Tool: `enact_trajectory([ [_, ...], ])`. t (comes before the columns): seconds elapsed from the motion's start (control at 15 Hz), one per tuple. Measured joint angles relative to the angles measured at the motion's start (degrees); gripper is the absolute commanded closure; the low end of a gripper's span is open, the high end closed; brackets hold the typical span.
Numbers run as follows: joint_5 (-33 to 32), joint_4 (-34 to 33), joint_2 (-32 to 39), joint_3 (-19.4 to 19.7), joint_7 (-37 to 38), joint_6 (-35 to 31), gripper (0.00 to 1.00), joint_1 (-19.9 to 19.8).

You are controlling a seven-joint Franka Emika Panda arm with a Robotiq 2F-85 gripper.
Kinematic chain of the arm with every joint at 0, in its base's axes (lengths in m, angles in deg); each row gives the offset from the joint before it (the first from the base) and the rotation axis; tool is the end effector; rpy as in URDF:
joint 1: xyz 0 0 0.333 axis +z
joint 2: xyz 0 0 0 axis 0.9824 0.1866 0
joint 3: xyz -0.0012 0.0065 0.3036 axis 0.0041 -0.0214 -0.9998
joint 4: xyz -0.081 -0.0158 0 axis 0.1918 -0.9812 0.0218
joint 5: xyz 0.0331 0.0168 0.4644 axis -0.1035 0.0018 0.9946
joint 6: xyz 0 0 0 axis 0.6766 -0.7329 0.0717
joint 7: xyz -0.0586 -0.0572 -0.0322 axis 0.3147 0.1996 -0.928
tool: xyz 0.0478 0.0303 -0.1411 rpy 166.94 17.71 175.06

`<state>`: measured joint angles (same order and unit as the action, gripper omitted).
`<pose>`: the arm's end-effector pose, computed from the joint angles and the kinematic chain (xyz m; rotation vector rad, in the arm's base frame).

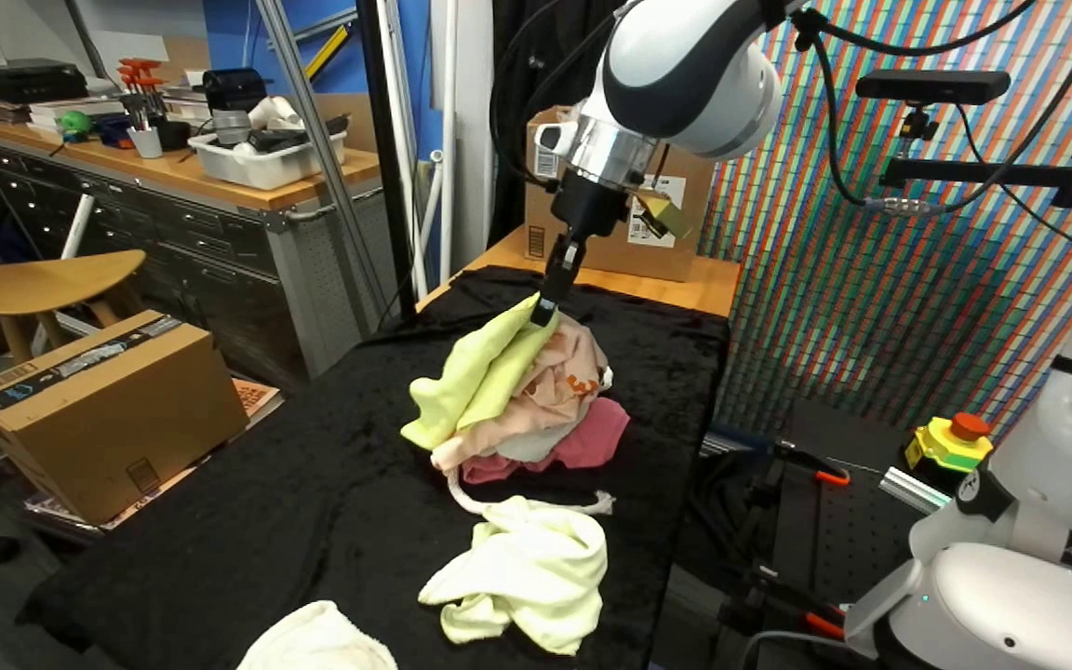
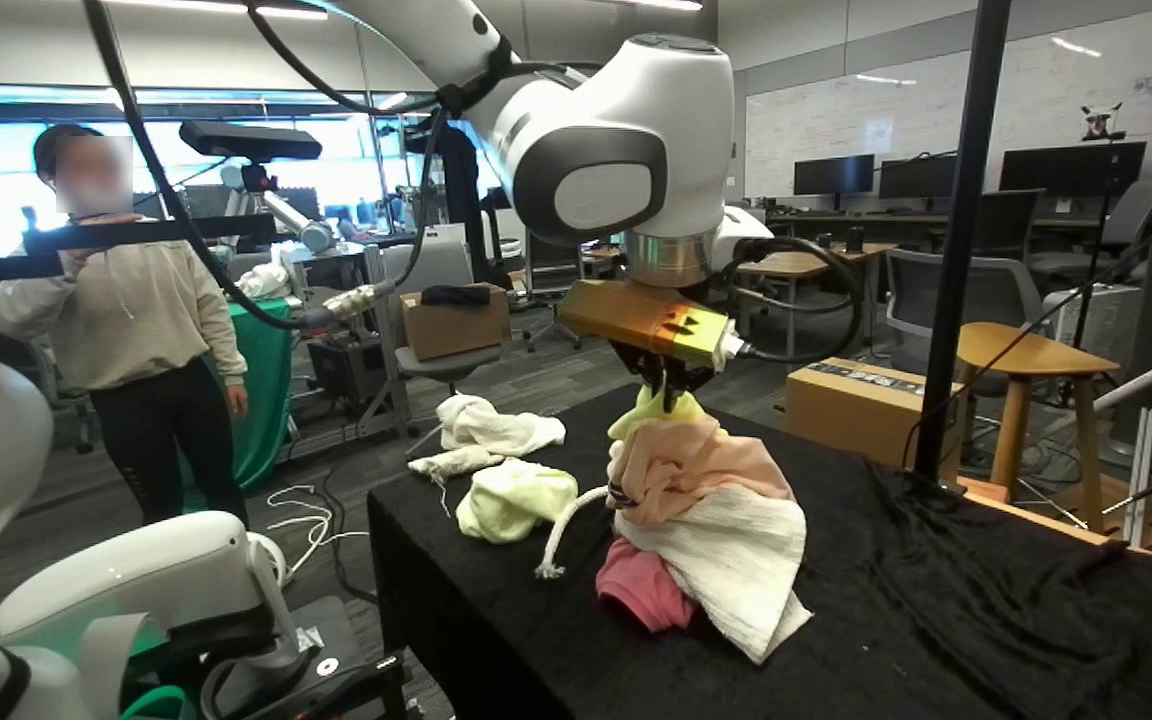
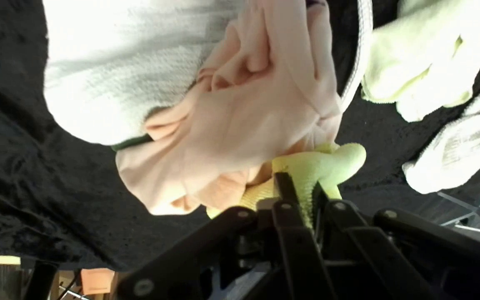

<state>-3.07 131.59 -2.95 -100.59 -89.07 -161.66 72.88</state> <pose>0.5658 0.0517 0.2568 -2.8081 -0.6327 -0.4140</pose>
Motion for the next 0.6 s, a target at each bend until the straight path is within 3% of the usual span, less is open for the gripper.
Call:
enact_trajectory([
  [0.47, -12.8, 2.0, -0.3, 4.9, 6.0, 0.6, 0.03, 5.3],
  [0.6, -14.6, 2.0, -0.3, 5.5, 6.9, 1.4, 0.0, 6.0],
])
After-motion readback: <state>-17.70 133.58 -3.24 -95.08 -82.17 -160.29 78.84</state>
